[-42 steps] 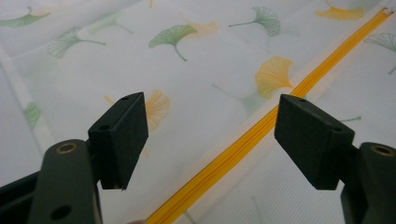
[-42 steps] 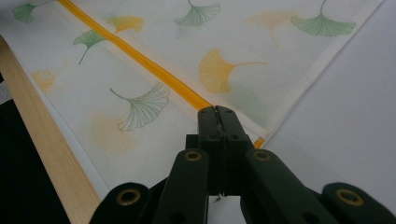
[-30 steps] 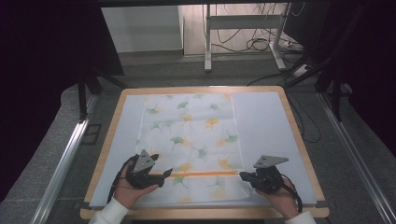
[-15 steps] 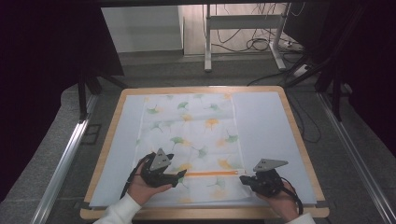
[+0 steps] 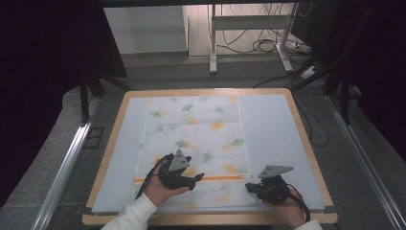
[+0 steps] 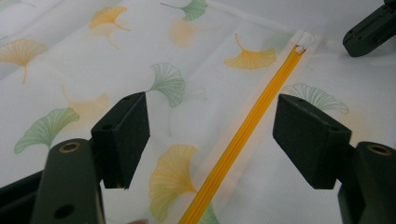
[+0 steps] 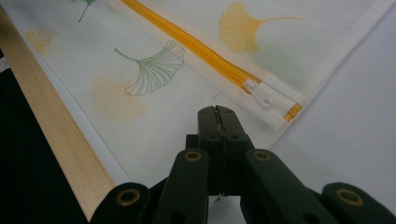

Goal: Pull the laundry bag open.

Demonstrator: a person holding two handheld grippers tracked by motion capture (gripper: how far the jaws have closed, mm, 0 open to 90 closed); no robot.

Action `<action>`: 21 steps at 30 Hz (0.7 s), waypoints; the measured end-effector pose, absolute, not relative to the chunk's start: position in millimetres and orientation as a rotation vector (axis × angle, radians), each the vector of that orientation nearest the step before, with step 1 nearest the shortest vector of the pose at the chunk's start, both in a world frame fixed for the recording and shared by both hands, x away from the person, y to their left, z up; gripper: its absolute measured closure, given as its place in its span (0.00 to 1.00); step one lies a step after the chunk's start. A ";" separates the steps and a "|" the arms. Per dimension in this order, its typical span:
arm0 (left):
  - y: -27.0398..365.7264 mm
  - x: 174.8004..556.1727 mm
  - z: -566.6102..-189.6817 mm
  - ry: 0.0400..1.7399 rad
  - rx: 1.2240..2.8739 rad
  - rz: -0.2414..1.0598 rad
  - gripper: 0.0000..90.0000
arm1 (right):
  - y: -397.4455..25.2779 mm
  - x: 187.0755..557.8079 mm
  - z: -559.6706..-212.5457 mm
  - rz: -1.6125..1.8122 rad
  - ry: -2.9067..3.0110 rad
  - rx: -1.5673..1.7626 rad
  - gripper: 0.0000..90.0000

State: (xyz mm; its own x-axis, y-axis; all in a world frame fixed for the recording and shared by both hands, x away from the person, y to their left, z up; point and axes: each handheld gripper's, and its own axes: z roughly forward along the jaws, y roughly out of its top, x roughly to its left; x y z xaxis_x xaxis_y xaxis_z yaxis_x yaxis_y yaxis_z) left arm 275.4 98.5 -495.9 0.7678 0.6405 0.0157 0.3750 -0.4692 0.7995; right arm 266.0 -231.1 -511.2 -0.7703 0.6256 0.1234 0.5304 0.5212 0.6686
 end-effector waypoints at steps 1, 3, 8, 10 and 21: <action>97.3 276.1 -495.8 0.759 2.108 0.391 0.30 | -231.3 265.8 -511.2 1.083 2.623 1.005 0.99; 95.5 277.6 -496.0 0.760 2.104 0.380 0.30 | -231.4 265.7 -511.4 1.082 2.623 1.008 0.99; 87.1 282.2 -497.4 0.755 2.106 0.361 0.30 | -232.6 265.6 -511.7 1.087 2.623 1.015 0.99; 82.8 283.2 -497.2 0.746 2.111 0.358 0.30 | -232.1 265.6 -512.5 1.082 2.625 1.018 0.99; 64.7 286.9 -497.5 0.722 2.125 0.347 0.31 | -226.5 264.2 -518.4 1.039 2.664 1.012 0.99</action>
